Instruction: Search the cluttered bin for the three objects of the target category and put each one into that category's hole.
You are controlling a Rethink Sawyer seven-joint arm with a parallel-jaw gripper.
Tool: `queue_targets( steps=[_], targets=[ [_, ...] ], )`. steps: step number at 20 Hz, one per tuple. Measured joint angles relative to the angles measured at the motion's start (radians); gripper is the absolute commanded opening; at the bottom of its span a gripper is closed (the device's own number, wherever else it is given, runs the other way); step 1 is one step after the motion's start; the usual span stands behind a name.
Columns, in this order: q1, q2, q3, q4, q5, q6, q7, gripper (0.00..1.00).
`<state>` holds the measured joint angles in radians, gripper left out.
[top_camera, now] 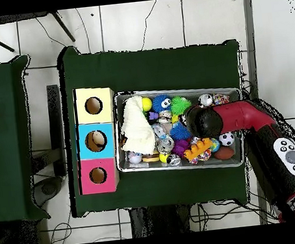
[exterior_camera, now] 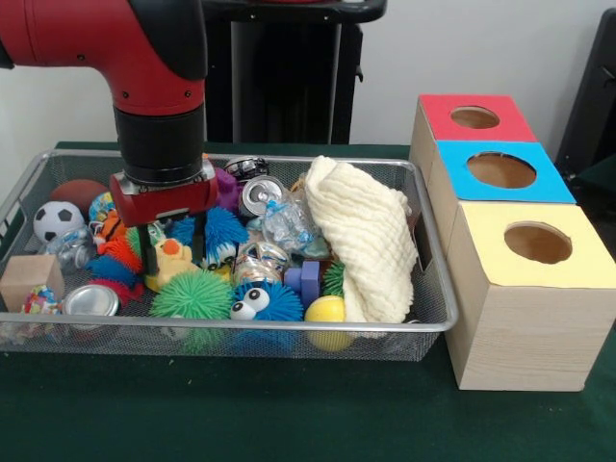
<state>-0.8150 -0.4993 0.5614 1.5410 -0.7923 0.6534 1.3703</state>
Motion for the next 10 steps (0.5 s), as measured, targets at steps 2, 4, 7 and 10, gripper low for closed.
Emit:
queue_targets(
  steps=[2,4,7,10],
  targets=[
    [0.0,0.0,0.0,-0.008,0.0,0.0,0.0,1.0],
    [0.0,0.0,0.001,-0.021,0.0,0.0,0.0,1.0],
    [0.0,0.0,0.002,-0.04,0.0,0.0,0.0,1.0],
    [-0.001,0.0,0.003,-0.05,0.0,0.003,0.0,1.0]
  ],
)
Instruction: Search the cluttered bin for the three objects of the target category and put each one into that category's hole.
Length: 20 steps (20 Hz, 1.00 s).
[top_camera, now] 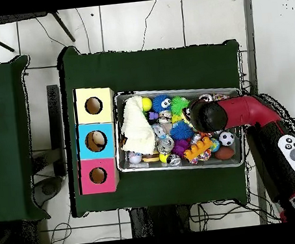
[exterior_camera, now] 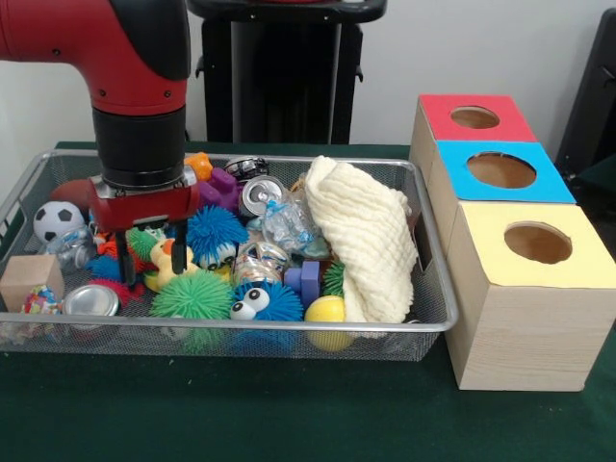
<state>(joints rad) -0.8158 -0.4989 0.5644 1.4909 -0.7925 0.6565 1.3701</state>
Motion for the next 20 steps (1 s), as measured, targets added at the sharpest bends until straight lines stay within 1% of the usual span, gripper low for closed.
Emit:
queue_targets(
  steps=[10,16,20],
  targets=[
    [-0.004,0.0,0.005,-0.003,0.002,0.045,0.0,1.0],
    [-0.021,0.0,0.025,-0.003,0.011,0.11,0.0,1.0],
    [-0.028,0.0,0.032,-0.003,0.011,0.13,0.0,1.0]
  ],
)
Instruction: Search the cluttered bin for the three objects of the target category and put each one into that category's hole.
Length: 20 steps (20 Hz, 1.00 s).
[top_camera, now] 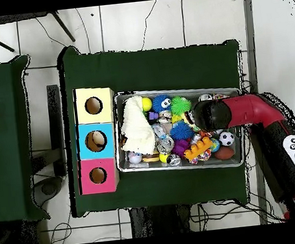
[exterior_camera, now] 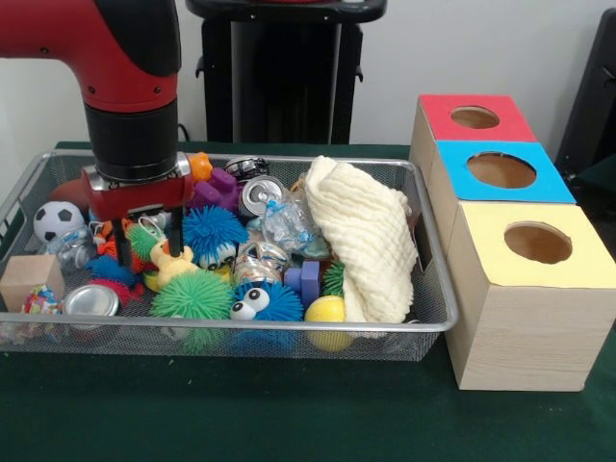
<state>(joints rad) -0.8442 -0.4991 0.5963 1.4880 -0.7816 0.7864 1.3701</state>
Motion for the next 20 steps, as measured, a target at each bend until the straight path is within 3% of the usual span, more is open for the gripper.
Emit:
queue_targets(
  steps=[20],
  targets=[
    [-0.019,0.075,0.056,0.0,-0.001,0.005,0.0,1.0]
  ],
)
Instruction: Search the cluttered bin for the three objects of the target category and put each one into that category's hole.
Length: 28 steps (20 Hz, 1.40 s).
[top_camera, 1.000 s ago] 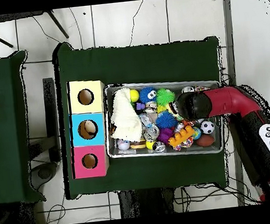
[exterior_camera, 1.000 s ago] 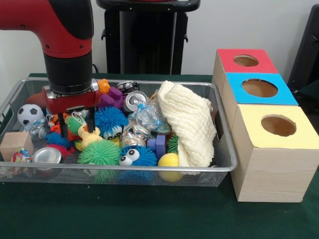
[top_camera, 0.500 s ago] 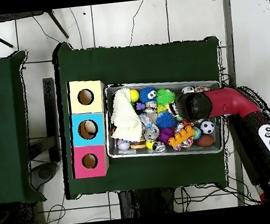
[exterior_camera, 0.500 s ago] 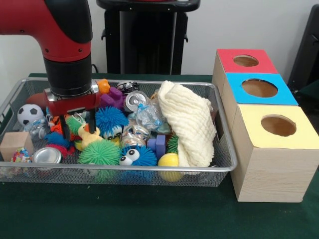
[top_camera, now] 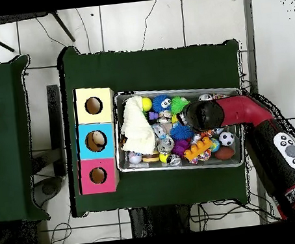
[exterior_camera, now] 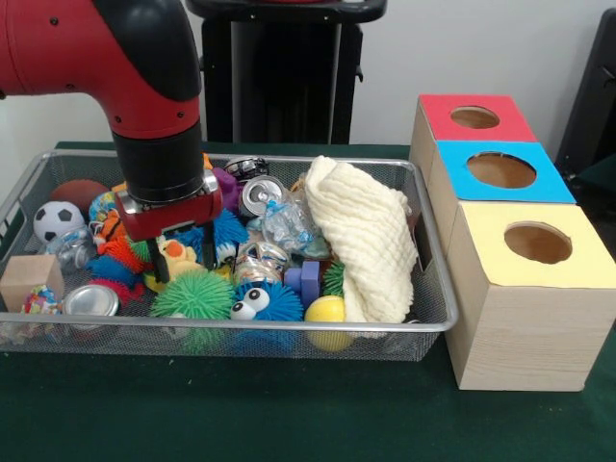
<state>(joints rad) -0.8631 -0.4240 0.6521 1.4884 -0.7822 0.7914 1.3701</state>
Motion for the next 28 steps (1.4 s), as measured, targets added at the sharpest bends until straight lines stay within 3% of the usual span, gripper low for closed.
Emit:
queue_targets(
  steps=[14,28],
  targets=[
    [0.0,0.014,0.01,0.0,-0.011,0.0,0.0,1.0],
    [0.014,-0.016,0.01,0.001,-0.027,0.0,0.0,1.0]
  ],
)
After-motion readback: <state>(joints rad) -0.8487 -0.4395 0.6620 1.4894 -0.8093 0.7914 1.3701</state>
